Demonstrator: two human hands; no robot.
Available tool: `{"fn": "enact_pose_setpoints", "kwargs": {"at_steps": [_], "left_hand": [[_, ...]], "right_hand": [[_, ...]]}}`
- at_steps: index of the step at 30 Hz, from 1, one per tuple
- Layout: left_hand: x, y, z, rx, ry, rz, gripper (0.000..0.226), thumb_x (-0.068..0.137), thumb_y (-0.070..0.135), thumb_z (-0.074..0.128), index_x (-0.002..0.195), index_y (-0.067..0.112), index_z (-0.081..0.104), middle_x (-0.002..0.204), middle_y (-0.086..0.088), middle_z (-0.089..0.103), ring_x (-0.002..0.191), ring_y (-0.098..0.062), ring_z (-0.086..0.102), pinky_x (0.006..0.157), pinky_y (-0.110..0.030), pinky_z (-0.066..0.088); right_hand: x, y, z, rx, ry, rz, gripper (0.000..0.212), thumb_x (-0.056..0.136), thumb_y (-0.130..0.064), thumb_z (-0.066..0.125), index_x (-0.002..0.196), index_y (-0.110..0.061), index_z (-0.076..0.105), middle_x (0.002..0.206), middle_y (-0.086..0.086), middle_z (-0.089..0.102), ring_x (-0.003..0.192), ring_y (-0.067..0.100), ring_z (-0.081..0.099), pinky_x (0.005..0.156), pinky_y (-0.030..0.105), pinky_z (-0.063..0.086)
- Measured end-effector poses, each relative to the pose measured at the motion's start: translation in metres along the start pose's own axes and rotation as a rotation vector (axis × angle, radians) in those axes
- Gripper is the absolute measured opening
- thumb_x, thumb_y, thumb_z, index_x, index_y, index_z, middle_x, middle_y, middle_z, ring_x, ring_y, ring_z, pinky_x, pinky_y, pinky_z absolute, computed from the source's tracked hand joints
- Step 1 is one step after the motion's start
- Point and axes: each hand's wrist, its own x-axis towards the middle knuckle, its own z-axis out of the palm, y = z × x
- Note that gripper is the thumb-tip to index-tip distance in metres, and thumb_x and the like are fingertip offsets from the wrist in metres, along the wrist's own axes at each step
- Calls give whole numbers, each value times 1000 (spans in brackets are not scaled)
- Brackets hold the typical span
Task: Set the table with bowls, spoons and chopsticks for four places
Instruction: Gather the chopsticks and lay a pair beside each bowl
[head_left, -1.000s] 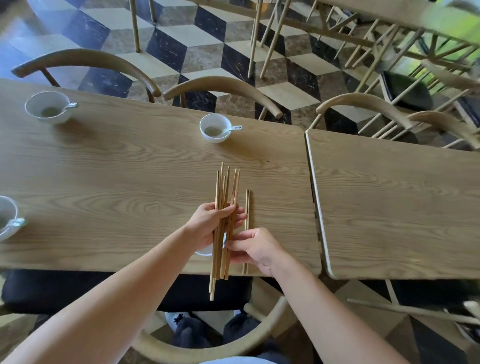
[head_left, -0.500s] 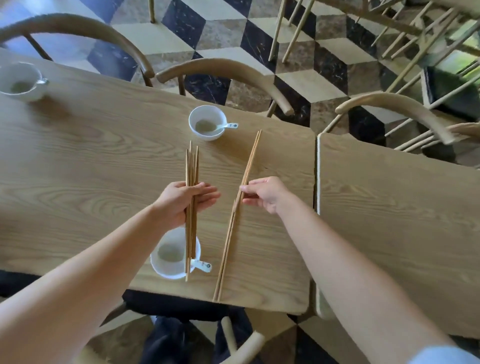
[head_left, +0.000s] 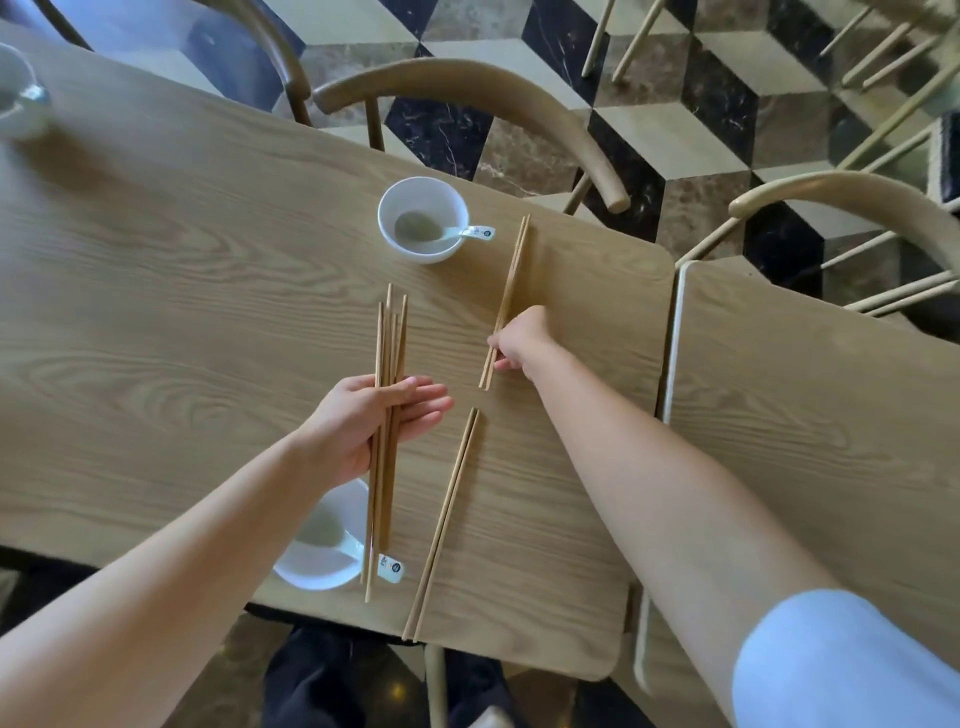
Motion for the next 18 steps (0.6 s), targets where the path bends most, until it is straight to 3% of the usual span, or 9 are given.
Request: {"fn": "enact_pose_setpoints", "kwargs": {"at_steps": [2, 5, 7, 9, 12, 18], "left_hand": [[-2, 3, -4, 2, 1, -1, 23, 100, 0, 53, 117, -15, 59, 107, -23, 76, 98, -32, 75, 71, -32, 64], [-5, 9, -10, -3, -16, 9, 23, 100, -1, 52, 116, -14, 59, 108, -23, 75, 99, -32, 75, 73, -32, 64], [-7, 13, -13, -4, -33, 17, 22, 100, -1, 52, 116, -13, 60, 109, -24, 75, 101, -32, 75, 74, -32, 64], [-10, 16, -16, -8, -40, 20, 21, 100, -1, 52, 115, -13, 61, 110, -24, 75, 101, -33, 75, 74, -32, 64], [-15, 17, -22, -18, -41, 25, 20, 100, -1, 53, 114, -13, 61, 109, -23, 75, 100, -32, 75, 71, -30, 63], [-19, 16, -32, -29, -29, 25, 21, 100, -1, 52, 115, -13, 60, 111, -23, 75, 101, -32, 75, 75, -32, 63]], "right_hand": [[0, -2, 1, -101, 68, -16, 16, 81, 4, 72, 73, 1, 59, 85, 16, 68, 48, 31, 68, 43, 35, 57], [-1, -3, 3, -177, 130, -34, 28, 74, -4, 81, 61, -3, 56, 63, 12, 65, 39, 25, 65, 49, 39, 61], [-4, -4, 5, -205, 164, -51, 30, 70, -10, 84, 60, -6, 57, 57, 8, 63, 34, 20, 63, 44, 34, 59], [-5, -3, 8, -238, 187, -74, 30, 70, -15, 85, 62, -9, 57, 66, 7, 68, 44, 21, 69, 49, 34, 61], [-8, -2, 12, -278, 217, -105, 24, 70, -18, 84, 76, -7, 64, 89, 13, 72, 75, 30, 75, 69, 41, 63], [-7, 1, 18, -290, 251, -154, 22, 73, -11, 77, 93, -4, 70, 101, 15, 70, 84, 33, 73, 73, 43, 62]]}}
